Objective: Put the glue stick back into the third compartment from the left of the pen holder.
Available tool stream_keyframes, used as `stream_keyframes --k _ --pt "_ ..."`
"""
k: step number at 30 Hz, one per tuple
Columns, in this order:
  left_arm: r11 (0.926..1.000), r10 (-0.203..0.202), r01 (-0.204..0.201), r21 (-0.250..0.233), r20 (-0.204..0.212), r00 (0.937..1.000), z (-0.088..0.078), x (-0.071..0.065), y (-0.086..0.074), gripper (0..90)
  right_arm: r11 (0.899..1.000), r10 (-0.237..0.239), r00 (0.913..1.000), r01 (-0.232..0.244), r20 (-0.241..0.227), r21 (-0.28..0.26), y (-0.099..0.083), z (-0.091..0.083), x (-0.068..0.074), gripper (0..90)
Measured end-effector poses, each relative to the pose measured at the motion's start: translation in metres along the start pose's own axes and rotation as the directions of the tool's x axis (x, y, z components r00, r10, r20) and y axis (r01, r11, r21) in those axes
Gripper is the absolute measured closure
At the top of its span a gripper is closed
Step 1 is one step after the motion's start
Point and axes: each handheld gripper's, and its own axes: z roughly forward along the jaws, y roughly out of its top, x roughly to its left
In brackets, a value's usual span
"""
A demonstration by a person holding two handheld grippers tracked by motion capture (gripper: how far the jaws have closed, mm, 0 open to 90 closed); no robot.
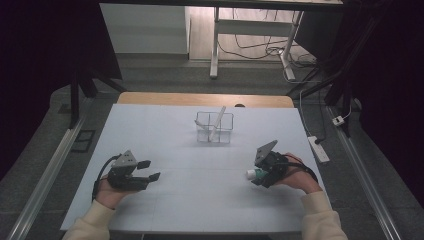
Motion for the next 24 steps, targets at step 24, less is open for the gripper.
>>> stream_keyframes --k 24 --pt "0.9999 -0.010 0.010 -0.005 0.011 0.9999 0.000 0.001 -0.001 36.9 0.996 -0.082 0.9964 0.081 0.021 0.036 0.003 0.019 -0.002 62.9"
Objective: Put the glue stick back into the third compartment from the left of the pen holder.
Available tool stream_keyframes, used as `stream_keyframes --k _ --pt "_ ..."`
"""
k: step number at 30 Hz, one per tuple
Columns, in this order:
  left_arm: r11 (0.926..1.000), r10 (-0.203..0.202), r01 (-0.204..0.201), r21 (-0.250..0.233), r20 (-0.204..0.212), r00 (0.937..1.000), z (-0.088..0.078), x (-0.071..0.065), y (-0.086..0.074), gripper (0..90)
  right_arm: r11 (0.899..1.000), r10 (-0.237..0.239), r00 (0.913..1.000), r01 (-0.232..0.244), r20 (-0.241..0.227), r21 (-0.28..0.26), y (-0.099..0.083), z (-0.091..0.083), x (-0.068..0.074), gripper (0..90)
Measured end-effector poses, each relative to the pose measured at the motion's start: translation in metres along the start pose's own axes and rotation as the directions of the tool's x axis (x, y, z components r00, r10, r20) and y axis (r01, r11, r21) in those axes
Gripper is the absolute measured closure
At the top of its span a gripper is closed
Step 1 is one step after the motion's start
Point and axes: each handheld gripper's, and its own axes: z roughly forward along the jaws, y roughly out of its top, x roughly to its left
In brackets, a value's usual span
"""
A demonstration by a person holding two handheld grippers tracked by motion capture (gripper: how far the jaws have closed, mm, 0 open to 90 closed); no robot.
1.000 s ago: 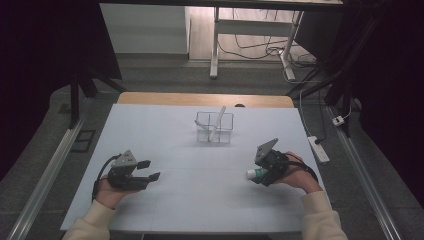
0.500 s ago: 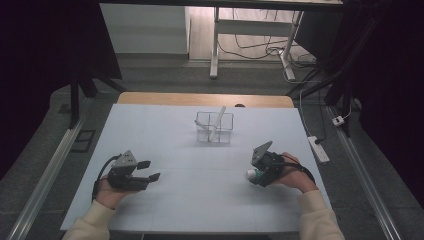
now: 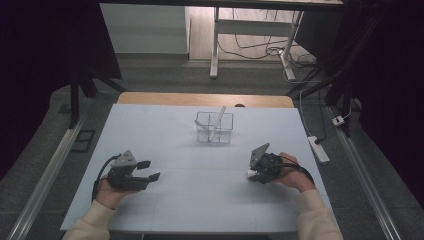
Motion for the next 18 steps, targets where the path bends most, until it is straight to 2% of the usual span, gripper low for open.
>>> stream_keyframes --k 7,9,11,16,18 --pt "1.0000 -0.003 0.003 -0.006 0.004 1.0000 -0.001 0.000 0.000 36.9 1.000 -0.022 0.9997 0.023 -0.005 0.005 0.000 -0.002 0.003 64.3" --pt "0.9999 -0.006 0.007 -0.010 0.007 1.0000 -0.002 0.000 0.000 36.9 1.000 -0.014 0.9999 0.014 -0.010 -0.006 -0.001 -0.005 0.004 64.3" --pt "0.9999 -0.008 0.008 -0.010 0.007 0.9999 -0.002 0.001 0.000 36.9 1.000 -0.001 1.0000 0.001 0.006 -0.019 -0.003 -0.009 0.002 64.3" --pt "0.9999 -0.008 0.009 -0.009 0.007 0.9999 -0.001 0.000 0.000 36.7 0.996 0.063 0.9977 -0.061 0.026 -0.066 -0.006 -0.015 0.000 64.4" --pt "0.9999 -0.008 0.008 -0.008 0.007 0.9999 -0.001 0.001 0.000 36.7 0.995 0.072 0.9969 -0.069 0.032 -0.078 -0.006 -0.019 -0.001 64.4"
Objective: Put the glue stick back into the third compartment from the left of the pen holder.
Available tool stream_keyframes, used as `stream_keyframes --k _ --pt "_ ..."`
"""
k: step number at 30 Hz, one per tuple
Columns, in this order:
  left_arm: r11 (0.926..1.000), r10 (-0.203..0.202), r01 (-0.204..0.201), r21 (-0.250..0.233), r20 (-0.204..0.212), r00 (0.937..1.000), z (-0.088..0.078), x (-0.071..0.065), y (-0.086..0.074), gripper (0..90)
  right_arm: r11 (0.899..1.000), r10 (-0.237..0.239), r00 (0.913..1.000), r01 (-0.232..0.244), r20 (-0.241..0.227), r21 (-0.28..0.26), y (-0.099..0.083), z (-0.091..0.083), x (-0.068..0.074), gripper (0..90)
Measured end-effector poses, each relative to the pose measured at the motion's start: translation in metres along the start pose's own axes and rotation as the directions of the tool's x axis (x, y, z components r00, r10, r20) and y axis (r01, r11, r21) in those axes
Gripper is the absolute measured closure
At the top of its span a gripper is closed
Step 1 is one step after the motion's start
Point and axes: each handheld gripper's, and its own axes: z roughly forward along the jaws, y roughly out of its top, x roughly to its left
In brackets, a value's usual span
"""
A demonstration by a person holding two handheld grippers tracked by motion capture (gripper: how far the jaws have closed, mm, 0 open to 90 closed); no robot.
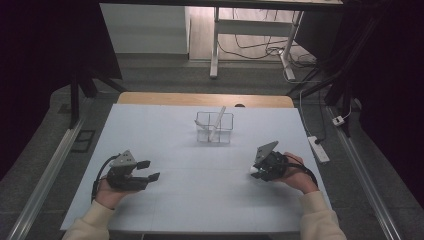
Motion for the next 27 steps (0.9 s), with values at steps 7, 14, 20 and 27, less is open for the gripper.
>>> stream_keyframes --k 7,14,20,27 --pt "1.0000 0.001 -0.001 0.002 -0.003 1.0000 0.000 0.000 0.000 36.7 0.997 0.046 0.9987 -0.044 0.024 -0.070 0.000 -0.013 0.000 64.4" --pt "1.0000 0.004 -0.004 0.004 -0.007 1.0000 0.000 0.000 0.000 36.7 0.987 0.095 0.9935 -0.085 0.063 -0.139 0.003 -0.022 -0.001 64.4" --pt "1.0000 0.005 -0.005 0.007 -0.010 0.9999 0.000 0.000 -0.001 36.7 0.966 0.169 0.9817 -0.147 0.088 -0.211 0.004 -0.031 -0.003 64.3" --pt "1.0000 0.007 -0.007 0.007 -0.010 0.9999 0.000 0.000 -0.001 36.7 0.944 0.232 0.9669 -0.197 0.107 -0.264 0.003 -0.036 -0.005 64.3"
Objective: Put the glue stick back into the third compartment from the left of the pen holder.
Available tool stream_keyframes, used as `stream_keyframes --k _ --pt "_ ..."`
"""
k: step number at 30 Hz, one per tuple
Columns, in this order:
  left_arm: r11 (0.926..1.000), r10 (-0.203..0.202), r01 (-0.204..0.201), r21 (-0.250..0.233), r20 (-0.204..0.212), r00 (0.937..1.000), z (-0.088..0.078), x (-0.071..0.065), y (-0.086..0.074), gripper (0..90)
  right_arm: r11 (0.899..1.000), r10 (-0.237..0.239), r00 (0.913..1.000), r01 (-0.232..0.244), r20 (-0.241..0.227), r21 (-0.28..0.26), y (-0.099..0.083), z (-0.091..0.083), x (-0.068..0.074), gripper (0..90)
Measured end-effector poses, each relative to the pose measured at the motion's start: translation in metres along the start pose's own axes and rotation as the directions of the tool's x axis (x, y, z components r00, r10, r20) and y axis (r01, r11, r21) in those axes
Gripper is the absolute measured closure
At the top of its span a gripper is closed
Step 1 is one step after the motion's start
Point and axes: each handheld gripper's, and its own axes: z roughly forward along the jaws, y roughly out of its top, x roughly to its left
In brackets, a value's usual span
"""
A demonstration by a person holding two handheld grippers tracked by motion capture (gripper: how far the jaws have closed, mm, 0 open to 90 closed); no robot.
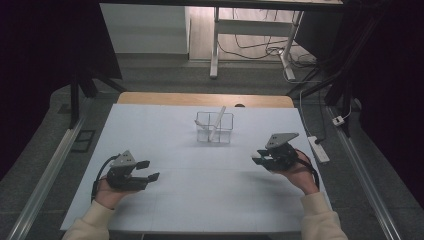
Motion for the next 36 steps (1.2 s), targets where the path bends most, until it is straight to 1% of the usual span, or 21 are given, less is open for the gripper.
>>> stream_keyframes --k 5,10,12,16,17,19,22,24,27,30,32,36 --pt "1.0000 0.000 0.000 0.000 -0.001 1.0000 0.000 0.000 0.000 36.6 0.999 0.026 0.9996 -0.026 0.006 -0.038 0.002 -0.003 0.000 64.3" --pt "1.0000 0.002 -0.002 0.000 0.000 1.0000 0.000 0.000 0.000 36.6 0.998 0.023 0.9997 -0.023 0.006 -0.066 0.004 -0.005 0.002 64.3" --pt "1.0000 0.002 -0.002 0.001 0.000 1.0000 0.000 0.000 0.000 36.6 0.998 0.019 0.9997 -0.018 0.016 -0.067 0.004 -0.004 0.002 64.3" --pt "1.0000 0.002 -0.002 0.001 -0.001 1.0000 0.000 0.000 0.000 36.5 0.997 0.031 0.9991 -0.029 0.030 -0.078 0.005 -0.004 0.002 64.3" --pt "1.0000 0.002 -0.002 0.001 -0.001 1.0000 0.000 0.000 0.000 36.5 0.995 0.040 0.9987 -0.037 0.031 -0.087 0.005 -0.004 0.002 64.3" --pt "1.0000 0.004 -0.004 0.002 -0.001 1.0000 0.000 0.000 0.000 36.5 0.995 0.052 0.9979 -0.048 0.039 -0.088 0.004 -0.003 0.001 64.3" --pt "1.0000 0.004 -0.004 0.002 -0.001 1.0000 0.000 0.000 0.000 36.5 0.994 0.060 0.9970 -0.056 0.049 -0.095 0.003 -0.003 0.000 64.3" --pt "1.0000 0.003 -0.003 0.002 -0.001 1.0000 0.000 0.000 0.000 36.5 0.992 0.071 0.9960 -0.064 0.054 -0.110 0.003 -0.003 -0.001 64.3" --pt "1.0000 0.002 -0.002 0.002 -0.002 1.0000 0.000 0.000 0.000 36.5 0.988 0.085 0.9936 -0.074 0.075 -0.133 0.005 -0.004 -0.003 64.3" --pt "1.0000 0.003 -0.003 0.004 -0.004 1.0000 0.000 0.000 0.000 36.4 0.979 0.128 0.9876 -0.112 0.091 -0.170 0.007 -0.004 -0.006 64.3" --pt "1.0000 0.004 -0.004 0.004 -0.004 1.0000 0.000 0.000 0.000 36.4 0.975 0.146 0.9839 -0.125 0.103 -0.186 0.008 -0.004 -0.008 64.3" --pt "1.0000 0.001 -0.001 0.004 -0.006 1.0000 0.001 0.000 0.000 36.5 0.971 0.152 0.9807 -0.125 0.123 -0.203 0.013 -0.005 -0.009 64.3"
